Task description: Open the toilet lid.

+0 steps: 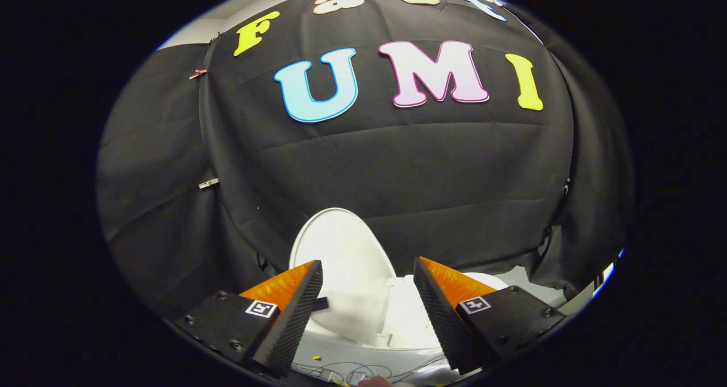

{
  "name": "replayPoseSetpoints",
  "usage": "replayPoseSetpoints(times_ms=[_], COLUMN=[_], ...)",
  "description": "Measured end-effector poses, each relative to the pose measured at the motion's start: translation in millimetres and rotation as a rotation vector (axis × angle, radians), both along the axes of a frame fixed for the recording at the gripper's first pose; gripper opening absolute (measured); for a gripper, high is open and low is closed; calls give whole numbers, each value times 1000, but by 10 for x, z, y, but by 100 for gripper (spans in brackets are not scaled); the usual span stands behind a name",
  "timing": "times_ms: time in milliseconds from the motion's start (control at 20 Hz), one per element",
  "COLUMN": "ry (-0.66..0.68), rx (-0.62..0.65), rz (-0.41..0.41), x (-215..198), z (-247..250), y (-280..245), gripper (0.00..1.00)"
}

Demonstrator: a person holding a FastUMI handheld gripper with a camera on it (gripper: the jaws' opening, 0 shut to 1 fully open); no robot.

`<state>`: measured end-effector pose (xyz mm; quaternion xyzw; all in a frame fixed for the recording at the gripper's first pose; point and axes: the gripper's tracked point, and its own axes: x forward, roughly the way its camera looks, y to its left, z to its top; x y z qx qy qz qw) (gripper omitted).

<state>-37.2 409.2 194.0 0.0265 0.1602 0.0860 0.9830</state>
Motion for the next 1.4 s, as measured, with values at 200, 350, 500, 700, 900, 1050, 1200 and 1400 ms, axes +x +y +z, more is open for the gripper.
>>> replayPoseSetpoints(times_ms=[200,350,500,700,900,1050,1200,1400], ry=[-4,-27,-46,-121,-234,-287,-314,-372], rx=[7,2,-58,-80,-127,-128,-160,-164], rz=[-19,-33,-66,-72,-107,-114,-124,-151], x=[164,295,404,482,481,436,391,345], z=[-173,-357,-631,-848,-1048,-1248,-1487,-1649], y=[-477,-875,-1350,-1883,-2446,-2675,-2865,-3110], gripper=[100,100,100,100,99,100,99,99])
